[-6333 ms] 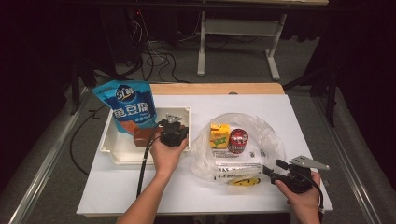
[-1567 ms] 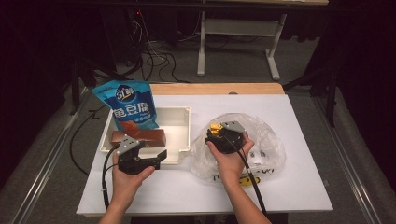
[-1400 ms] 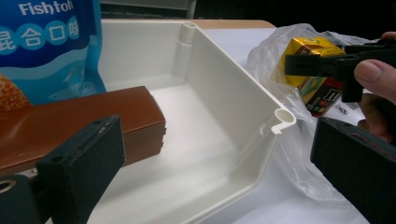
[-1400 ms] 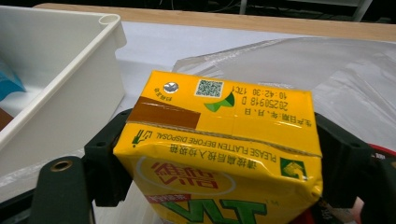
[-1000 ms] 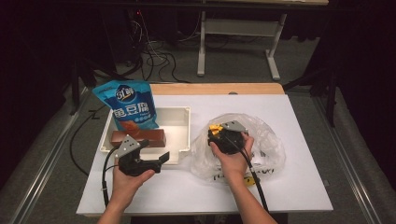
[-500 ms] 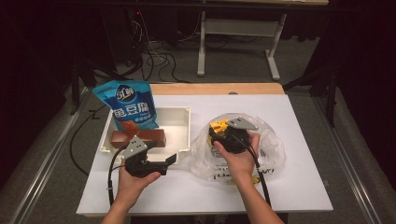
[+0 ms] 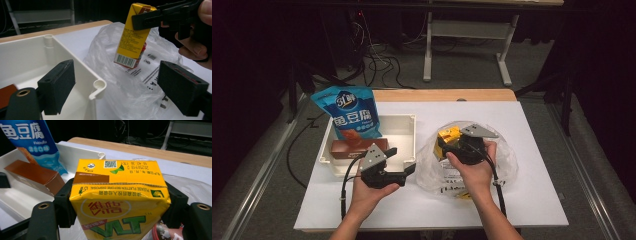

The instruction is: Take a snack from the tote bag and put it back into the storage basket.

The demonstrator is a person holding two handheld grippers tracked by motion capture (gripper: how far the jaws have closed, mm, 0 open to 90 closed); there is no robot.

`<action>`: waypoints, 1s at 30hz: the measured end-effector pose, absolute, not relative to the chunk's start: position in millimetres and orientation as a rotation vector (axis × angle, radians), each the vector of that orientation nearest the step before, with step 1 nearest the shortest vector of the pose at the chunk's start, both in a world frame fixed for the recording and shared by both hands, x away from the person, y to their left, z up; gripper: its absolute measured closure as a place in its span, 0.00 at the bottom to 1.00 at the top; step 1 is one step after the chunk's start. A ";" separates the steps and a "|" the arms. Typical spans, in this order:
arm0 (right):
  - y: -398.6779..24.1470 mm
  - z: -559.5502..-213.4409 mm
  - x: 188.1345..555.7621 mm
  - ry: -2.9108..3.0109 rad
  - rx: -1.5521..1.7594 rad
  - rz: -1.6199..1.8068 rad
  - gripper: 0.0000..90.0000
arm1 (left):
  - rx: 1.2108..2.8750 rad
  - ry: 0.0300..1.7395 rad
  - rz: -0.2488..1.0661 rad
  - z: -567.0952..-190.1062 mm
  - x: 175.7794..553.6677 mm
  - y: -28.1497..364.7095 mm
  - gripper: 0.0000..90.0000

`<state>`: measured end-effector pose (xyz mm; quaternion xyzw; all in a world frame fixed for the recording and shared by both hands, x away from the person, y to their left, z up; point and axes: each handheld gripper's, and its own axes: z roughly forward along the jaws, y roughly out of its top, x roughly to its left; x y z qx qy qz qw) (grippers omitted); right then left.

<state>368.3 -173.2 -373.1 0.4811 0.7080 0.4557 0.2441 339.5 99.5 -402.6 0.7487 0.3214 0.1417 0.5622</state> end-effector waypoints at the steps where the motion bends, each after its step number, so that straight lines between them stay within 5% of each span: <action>1: -174.5 -371.5 366.8 1.935 1.313 1.254 0.33 | 1.766 0.750 0.337 -402.8 339.3 96.7 0.17; 30: -174.3 -350.0 337.2 2.017 1.215 1.343 0.33 | 1.828 0.617 0.402 -405.8 346.4 14.4 0.31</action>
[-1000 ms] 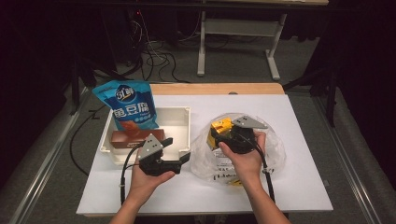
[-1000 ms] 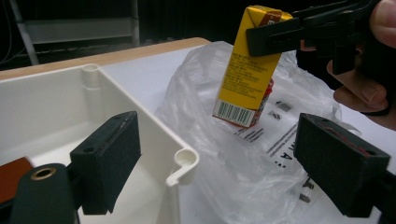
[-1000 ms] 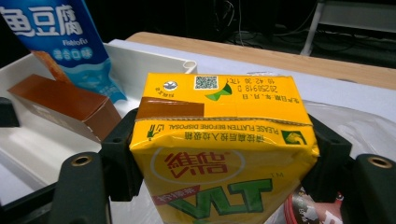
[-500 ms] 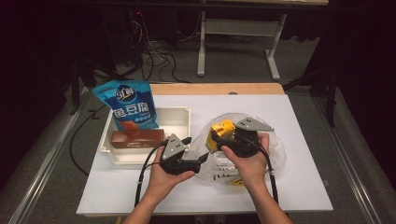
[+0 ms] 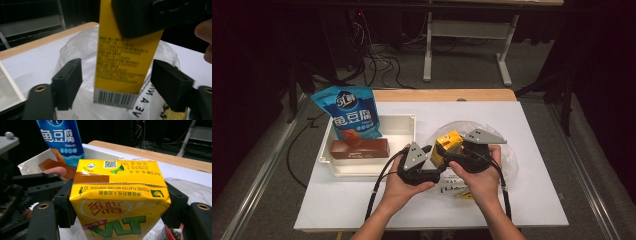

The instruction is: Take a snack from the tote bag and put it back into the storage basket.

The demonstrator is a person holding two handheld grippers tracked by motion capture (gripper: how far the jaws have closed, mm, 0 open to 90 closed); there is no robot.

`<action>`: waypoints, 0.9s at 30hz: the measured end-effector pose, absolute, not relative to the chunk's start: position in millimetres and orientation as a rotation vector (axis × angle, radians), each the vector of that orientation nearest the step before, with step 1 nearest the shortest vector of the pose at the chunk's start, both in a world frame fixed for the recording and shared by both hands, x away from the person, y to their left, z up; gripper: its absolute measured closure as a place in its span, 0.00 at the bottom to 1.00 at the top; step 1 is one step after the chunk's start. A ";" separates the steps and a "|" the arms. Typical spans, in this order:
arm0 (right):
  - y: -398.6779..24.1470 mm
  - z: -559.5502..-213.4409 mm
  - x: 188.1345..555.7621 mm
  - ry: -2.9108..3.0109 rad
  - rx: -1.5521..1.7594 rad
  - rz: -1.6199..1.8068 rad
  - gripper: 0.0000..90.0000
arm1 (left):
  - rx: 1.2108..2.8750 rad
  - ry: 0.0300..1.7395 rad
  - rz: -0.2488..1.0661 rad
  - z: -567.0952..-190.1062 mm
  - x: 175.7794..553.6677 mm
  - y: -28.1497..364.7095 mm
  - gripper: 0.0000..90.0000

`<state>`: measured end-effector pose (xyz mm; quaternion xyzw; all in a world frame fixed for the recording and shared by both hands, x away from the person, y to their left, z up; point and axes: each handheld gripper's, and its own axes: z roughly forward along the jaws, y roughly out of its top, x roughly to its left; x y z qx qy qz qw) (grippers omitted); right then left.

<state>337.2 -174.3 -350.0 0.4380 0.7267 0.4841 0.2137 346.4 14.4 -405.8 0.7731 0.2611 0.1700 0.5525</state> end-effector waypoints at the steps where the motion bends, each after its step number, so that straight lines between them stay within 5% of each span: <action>1: -174.0 -349.7 336.4 2.021 1.207 1.349 0.33 | 1.826 0.612 0.409 -405.7 346.2 12.6 0.36; 13: -172.2 -349.0 330.0 2.043 1.187 1.368 0.32 | 1.801 0.574 0.420 -406.0 343.7 9.0 0.54; 27: -180.6 -341.8 317.7 2.010 1.146 1.408 0.21 | 1.756 0.670 0.354 -402.9 354.7 35.0 0.56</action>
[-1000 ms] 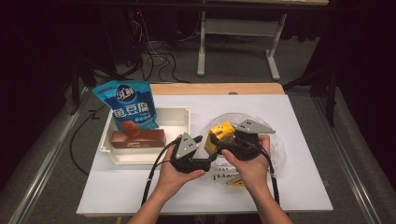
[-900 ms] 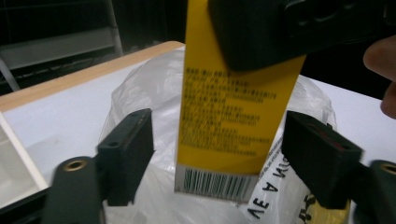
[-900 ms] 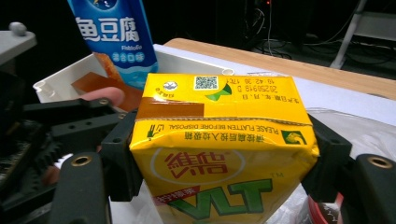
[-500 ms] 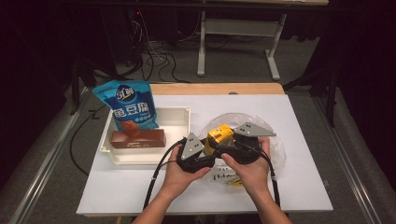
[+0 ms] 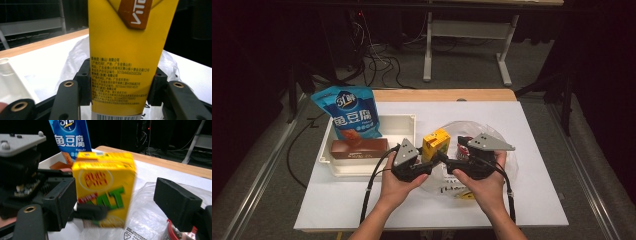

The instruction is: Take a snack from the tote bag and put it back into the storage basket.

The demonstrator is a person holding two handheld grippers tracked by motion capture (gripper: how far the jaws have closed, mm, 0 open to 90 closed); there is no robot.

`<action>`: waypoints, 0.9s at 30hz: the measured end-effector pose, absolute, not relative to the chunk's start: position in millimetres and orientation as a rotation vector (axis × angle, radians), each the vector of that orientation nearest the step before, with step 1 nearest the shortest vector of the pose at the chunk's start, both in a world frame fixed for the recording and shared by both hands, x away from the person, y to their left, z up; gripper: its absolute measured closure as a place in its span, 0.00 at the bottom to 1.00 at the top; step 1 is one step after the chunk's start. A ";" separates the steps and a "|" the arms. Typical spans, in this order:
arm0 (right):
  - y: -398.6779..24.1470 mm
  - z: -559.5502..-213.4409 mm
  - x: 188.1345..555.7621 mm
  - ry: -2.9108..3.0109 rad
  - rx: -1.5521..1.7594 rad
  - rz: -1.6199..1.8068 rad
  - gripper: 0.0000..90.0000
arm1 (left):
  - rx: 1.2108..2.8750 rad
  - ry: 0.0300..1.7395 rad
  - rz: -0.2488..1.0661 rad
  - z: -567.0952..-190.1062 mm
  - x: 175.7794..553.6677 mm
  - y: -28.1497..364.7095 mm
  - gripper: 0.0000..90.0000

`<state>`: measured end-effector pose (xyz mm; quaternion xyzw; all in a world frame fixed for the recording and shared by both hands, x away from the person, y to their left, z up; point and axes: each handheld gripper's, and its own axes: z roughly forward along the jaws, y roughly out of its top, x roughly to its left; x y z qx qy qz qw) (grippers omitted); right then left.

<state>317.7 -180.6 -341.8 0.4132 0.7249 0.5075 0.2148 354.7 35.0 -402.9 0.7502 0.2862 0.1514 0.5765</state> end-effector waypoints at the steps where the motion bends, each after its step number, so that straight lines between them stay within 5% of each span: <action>1: -182.0 -341.6 316.6 2.007 1.143 1.405 0.22 | 1.754 0.676 0.358 -402.3 355.7 38.2 0.57; 27: -250.9 -376.7 297.7 1.957 1.251 1.301 0.27 | 1.701 0.792 0.423 -402.3 374.7 90.7 0.57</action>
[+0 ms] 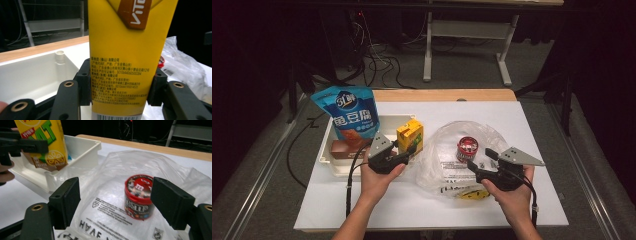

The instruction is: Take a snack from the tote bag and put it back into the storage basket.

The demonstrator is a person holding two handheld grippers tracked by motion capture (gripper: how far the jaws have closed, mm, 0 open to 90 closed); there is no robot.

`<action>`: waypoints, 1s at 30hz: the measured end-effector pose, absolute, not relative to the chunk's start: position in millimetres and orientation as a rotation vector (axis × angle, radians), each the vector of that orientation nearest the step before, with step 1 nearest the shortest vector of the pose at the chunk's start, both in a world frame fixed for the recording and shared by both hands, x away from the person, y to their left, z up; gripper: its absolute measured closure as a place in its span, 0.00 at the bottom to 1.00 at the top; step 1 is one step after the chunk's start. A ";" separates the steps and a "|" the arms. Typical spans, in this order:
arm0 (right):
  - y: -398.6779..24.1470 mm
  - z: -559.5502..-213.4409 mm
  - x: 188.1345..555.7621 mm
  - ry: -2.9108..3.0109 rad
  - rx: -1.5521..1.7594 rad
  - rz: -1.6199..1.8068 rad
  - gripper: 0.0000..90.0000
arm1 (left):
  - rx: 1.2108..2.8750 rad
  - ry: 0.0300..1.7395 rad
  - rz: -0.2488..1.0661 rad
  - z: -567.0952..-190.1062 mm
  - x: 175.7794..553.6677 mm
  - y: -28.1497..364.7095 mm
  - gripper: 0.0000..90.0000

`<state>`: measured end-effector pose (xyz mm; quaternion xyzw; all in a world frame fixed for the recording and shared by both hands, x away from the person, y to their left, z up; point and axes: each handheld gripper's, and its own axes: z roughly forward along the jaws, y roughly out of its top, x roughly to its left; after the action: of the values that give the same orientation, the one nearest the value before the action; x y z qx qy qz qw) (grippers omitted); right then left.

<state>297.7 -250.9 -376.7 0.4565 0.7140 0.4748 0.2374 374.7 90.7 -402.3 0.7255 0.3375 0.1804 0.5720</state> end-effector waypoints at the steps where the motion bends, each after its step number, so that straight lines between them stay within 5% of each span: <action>1: -252.9 -378.2 297.3 1.957 1.253 1.298 0.27 | 1.705 0.793 0.425 -403.3 376.4 92.3 0.57; 30: -273.2 -402.8 289.4 1.925 1.344 1.269 0.30 | 1.691 0.988 0.485 -446.7 409.5 97.4 0.56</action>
<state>289.4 -273.2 -402.8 0.4896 0.7012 0.4622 0.2345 409.5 97.4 -446.7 0.7092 0.4145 0.2035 0.5327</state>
